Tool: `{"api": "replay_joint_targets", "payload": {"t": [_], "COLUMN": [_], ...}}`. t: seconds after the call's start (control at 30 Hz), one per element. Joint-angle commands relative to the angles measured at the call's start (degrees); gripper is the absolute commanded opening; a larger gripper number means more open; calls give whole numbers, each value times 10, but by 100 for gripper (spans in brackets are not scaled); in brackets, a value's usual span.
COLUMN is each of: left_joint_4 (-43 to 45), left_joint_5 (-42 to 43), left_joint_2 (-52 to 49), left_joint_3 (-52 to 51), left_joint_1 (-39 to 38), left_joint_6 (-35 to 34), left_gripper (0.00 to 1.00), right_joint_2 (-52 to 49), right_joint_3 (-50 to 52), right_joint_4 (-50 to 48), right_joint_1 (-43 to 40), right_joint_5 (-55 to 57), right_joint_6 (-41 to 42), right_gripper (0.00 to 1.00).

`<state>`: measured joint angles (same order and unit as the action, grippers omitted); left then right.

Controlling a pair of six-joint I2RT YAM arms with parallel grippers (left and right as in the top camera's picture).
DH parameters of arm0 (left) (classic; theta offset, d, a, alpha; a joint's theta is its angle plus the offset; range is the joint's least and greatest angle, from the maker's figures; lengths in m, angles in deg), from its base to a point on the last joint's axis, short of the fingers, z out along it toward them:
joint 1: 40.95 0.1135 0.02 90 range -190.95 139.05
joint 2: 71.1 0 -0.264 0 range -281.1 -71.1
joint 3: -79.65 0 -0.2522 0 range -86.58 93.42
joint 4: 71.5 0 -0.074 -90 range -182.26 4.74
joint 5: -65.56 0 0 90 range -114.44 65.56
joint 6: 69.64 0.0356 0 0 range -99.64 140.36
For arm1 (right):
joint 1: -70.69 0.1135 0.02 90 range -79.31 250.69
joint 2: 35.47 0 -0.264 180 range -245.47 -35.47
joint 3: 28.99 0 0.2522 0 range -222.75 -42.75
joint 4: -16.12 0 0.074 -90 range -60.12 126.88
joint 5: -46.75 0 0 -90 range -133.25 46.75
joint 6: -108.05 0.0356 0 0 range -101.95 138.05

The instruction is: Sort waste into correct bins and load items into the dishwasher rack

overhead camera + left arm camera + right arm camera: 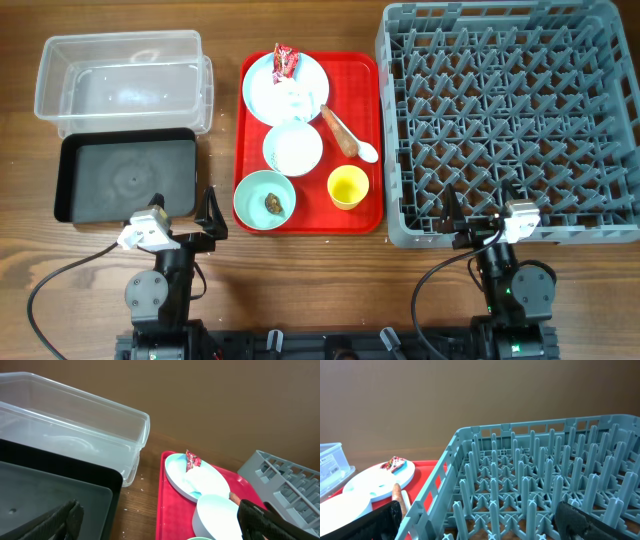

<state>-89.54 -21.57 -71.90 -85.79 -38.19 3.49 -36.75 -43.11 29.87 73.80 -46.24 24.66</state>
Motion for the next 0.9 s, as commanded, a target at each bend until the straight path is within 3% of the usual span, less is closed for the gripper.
{"api": "replay_joint_targets", "payload": {"t": [0.0, 0.6, 0.77, 0.87], "left_joint_4": [0, 0, 0, 0], "left_joint_5": [-8, -8, -10, -10], "left_joint_2": [2, 2, 2, 2], "left_joint_3": [-5, -5, -5, -5], "left_joint_1": [3, 3, 3, 3], "left_joint_6": [-5, -5, -5, -5], "left_gripper": [100, 100, 100, 100], "right_joint_2": [3, 3, 3, 3], "right_joint_3": [1, 1, 1, 1], "right_joint_4": [-2, -6, -15, -53], "right_joint_1": [-1, -1, -1, -1], "right_joint_5": [-9, -10, -10, -9], "right_joint_6": [9, 12, 59, 130], "right_gripper": [100, 100, 100, 100]}}
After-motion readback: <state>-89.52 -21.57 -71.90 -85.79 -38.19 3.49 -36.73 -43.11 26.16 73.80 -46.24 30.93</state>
